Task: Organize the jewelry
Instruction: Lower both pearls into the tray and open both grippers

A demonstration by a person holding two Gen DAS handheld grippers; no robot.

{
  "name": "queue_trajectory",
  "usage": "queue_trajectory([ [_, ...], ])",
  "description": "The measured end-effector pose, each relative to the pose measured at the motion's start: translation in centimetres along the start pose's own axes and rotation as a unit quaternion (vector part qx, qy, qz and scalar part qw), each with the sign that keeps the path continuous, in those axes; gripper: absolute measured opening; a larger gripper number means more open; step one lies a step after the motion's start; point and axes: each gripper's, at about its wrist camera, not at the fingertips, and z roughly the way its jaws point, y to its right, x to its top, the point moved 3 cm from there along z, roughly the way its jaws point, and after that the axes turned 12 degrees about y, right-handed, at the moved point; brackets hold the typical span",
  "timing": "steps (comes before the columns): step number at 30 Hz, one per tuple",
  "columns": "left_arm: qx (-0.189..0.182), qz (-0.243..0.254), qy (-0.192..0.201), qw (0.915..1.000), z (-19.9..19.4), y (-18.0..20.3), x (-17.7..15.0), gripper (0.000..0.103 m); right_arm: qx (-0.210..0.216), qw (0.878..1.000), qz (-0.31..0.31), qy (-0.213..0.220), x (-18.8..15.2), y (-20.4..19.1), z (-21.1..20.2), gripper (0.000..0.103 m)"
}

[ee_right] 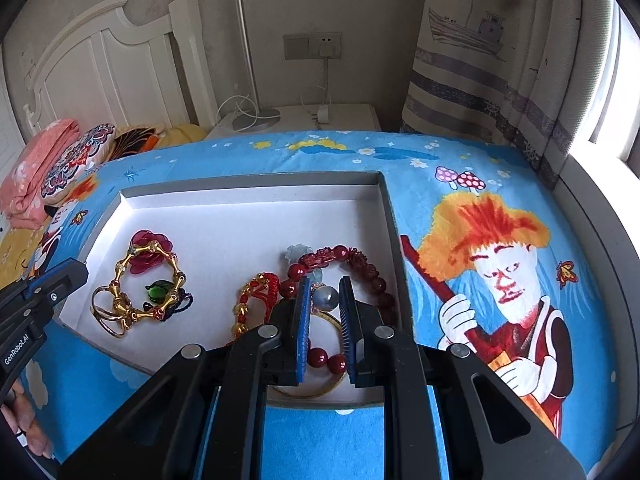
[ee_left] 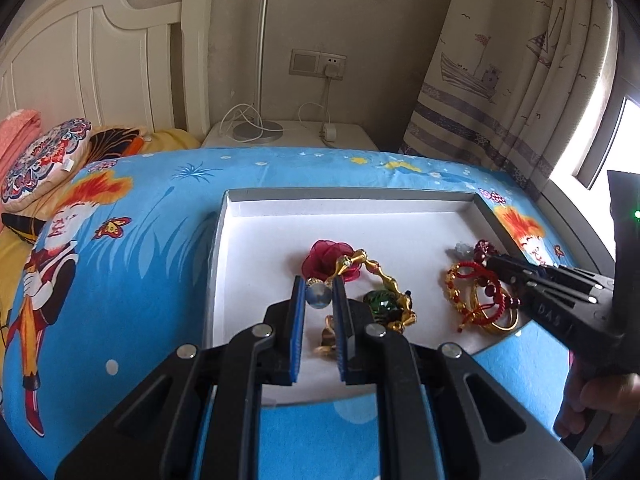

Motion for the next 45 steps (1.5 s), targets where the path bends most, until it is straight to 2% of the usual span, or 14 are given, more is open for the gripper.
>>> queue_trajectory([
  [4,-0.004,-0.005,0.003,1.0,0.7,0.1,0.5,0.013,0.01,1.0,-0.007,-0.001,0.2,-1.3,0.9,0.017],
  [15,-0.052,0.006,-0.004,0.9986,4.4,3.7,1.9,0.013,0.052,0.998,-0.026,0.011,0.8,-5.0,1.7,0.017],
  [23,-0.088,0.01,-0.018,0.9959,6.9,4.3,2.2,0.013,0.058,0.998,-0.023,0.009,0.6,-5.0,2.3,0.017],
  [36,-0.094,0.018,-0.047,0.9943,8.9,4.5,1.8,0.013,0.045,0.998,-0.038,0.005,-0.1,-5.1,3.2,0.017],
  [45,-0.094,0.017,-0.049,0.9942,9.0,4.5,1.8,0.013,0.039,0.999,-0.035,0.003,-0.3,-4.8,3.4,0.017],
])
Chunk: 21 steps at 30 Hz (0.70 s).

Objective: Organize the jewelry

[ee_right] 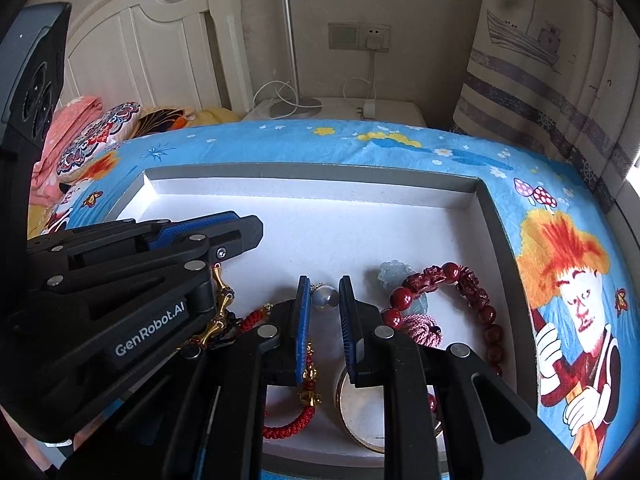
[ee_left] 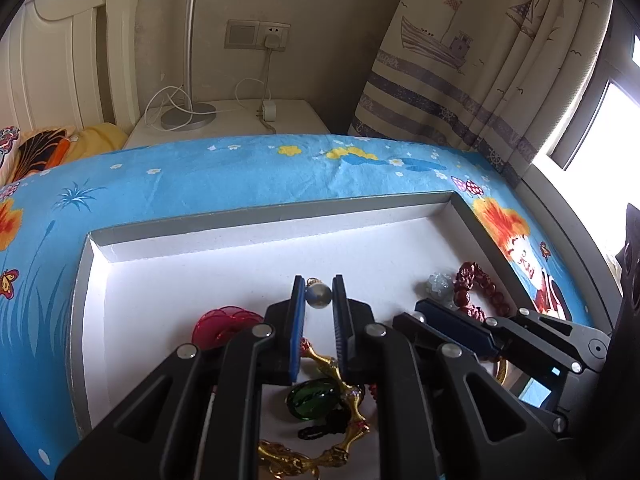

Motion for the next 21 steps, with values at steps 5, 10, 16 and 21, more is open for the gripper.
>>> queue_trajectory([
  [5,-0.002,-0.004,-0.002,1.0,0.0,0.1,0.0,0.015,-0.001,1.0,0.003,0.0,0.0,0.0,-0.1,0.018],
  [10,-0.003,-0.012,0.002,0.9999,-0.6,0.2,-0.1,0.027,-0.006,1.0,0.005,0.005,0.1,0.3,-0.6,0.029],
  [16,-0.004,-0.028,0.02,0.9994,-3.8,0.3,-0.5,0.048,-0.005,1.0,0.008,0.022,0.1,0.6,-2.6,0.044],
  [21,-0.005,-0.044,0.04,0.9982,-7.1,0.6,-1.1,0.061,-0.018,0.999,0.016,0.047,-0.2,1.5,-5.4,0.072],
])
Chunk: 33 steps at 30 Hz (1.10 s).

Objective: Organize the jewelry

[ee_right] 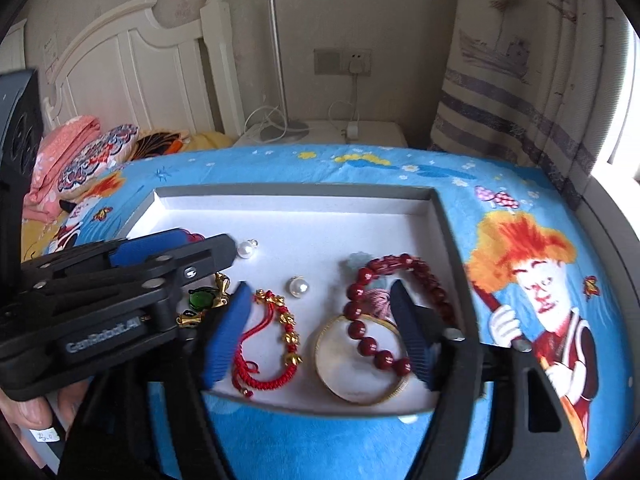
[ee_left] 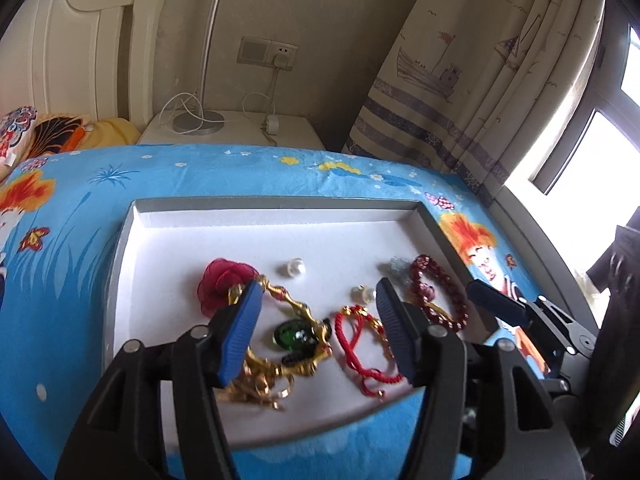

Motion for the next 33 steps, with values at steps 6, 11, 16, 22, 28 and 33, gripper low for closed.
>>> queue_trajectory([
  [6,0.055,-0.01,0.023,0.9981,-4.4,0.1,-1.5,0.088,-0.01,1.0,0.007,0.004,-0.8,1.4,-2.5,0.079],
  [11,0.103,0.008,0.02,0.9945,-6.0,0.5,-2.9,0.098,-0.023,1.0,0.019,-0.004,-1.6,2.4,-3.2,0.084],
  [16,0.127,0.007,0.026,0.9915,-6.8,-0.2,-3.7,0.098,-0.028,0.999,0.024,-0.007,-2.0,2.9,-3.6,0.084],
  [22,0.131,0.014,0.023,0.991,-6.3,-0.2,-3.5,0.098,-0.032,0.999,0.027,-0.007,-1.9,3.5,-3.7,0.084],
  [28,0.156,0.031,0.016,0.9872,-5.8,-0.3,-3.8,0.098,-0.03,0.999,0.023,-0.008,-2.0,3.5,-3.8,0.084],
  [33,0.154,0.028,0.015,0.9875,-5.9,-0.4,-3.7,0.098,-0.03,0.999,0.025,-0.01,-2.2,3.7,-4.2,0.084],
])
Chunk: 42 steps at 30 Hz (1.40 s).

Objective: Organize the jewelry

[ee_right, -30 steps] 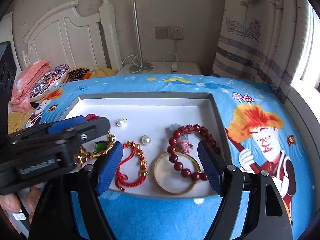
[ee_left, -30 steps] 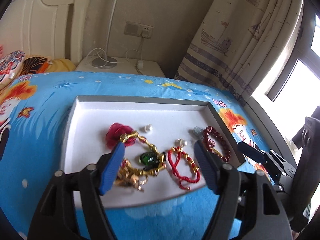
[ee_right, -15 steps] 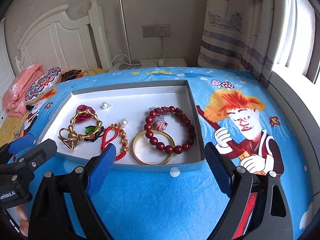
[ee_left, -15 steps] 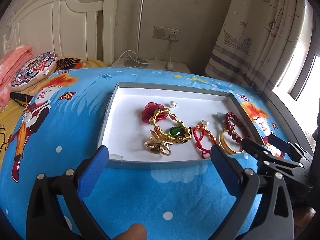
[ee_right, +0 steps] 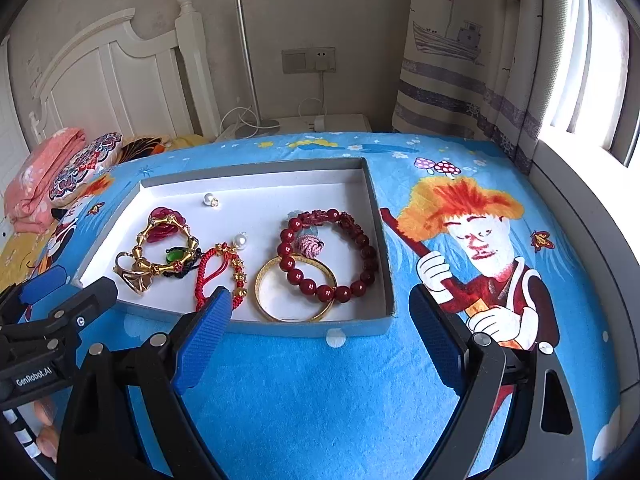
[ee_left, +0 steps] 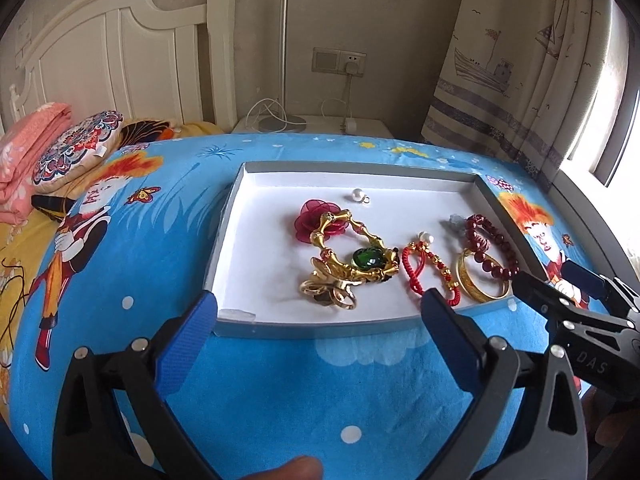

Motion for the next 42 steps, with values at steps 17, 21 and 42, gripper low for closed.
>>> queue_trajectory([
  [17,-0.007,0.001,-0.003,1.0,-0.04,0.33,-0.2,0.098,0.003,1.0,0.0,0.004,0.28,-0.04,-0.49,0.084],
  [21,-0.008,0.0,-0.005,1.0,0.03,0.29,-0.2,0.098,0.004,1.0,0.0,0.004,0.31,-0.04,-0.49,0.084],
  [42,-0.008,-0.001,-0.006,1.0,0.11,0.26,-0.23,0.098,0.006,1.0,-0.001,0.004,0.31,-0.23,-0.43,0.084],
])
